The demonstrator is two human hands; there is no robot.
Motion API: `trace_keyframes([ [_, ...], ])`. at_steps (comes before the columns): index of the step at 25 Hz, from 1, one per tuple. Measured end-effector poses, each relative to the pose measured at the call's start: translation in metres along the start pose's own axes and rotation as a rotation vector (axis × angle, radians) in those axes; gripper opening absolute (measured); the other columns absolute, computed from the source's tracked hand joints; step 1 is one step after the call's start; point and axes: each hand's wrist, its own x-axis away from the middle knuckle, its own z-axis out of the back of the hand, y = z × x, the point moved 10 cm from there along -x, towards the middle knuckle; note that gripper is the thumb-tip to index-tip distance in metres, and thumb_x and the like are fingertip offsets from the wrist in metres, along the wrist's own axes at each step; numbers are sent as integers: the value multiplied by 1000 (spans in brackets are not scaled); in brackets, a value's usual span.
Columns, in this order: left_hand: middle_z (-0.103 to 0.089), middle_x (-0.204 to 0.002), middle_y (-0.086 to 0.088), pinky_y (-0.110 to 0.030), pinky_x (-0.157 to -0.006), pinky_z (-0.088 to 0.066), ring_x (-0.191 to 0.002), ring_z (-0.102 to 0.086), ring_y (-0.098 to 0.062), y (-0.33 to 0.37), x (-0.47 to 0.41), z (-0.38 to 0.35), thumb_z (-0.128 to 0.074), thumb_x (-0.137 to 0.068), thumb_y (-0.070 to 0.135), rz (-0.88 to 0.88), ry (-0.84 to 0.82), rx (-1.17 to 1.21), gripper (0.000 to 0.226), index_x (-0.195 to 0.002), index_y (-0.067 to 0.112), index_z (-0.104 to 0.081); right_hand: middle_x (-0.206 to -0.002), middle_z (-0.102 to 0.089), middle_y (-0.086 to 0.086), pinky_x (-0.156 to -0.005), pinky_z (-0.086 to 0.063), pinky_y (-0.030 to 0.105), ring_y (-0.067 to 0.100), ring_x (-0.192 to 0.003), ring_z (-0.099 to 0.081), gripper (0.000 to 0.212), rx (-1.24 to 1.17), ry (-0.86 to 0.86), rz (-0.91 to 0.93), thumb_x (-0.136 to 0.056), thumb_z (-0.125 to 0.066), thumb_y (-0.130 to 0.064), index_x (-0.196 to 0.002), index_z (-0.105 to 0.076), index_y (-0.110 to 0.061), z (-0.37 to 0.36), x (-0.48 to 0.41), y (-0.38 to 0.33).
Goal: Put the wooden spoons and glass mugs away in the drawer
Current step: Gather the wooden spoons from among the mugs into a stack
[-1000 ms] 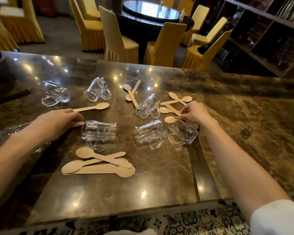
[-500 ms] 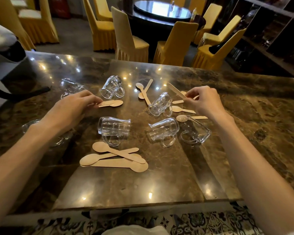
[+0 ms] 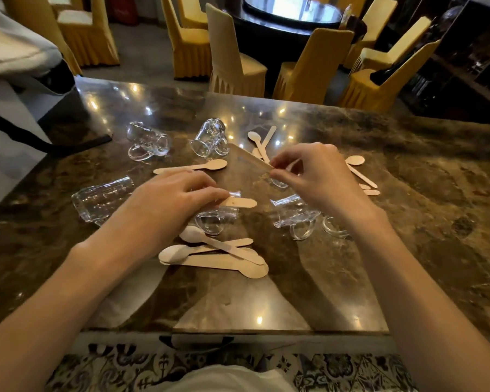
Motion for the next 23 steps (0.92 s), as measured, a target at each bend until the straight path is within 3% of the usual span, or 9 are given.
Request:
trace_keyframes([
  [6,-71,-97,-3,-35,-81,-53,-90,-68,-24,27,13,-23,-86,-53,8,-56,-56,-11,55,-105,19,-71,-82,-58,-15,-61,-36,8,-5,-66,-50,18,-19,-46,73,-84,-68,-23,-102,-71,-22,-28,15,-31],
  [15,-69,-101,1,-34,-85,-53,-90,-67,-18,32,37,-90,-86,-60,19,-38,-214,18,50,-106,25,-69,-97,-68,-5,-79,-49,31,13,-87,-60,19,-15,-149,80,-87,-60,-20,-101,-71,-23,-72,29,-37],
  [23,-70,-102,2,-30,-77,-55,-93,-67,-17,30,41,-82,-77,-74,26,13,-135,46,31,-104,24,-71,-103,-70,-1,-80,-53,38,21,-94,-62,22,33,-260,44,-90,-55,-19,-104,-70,-25,-104,37,-28],
])
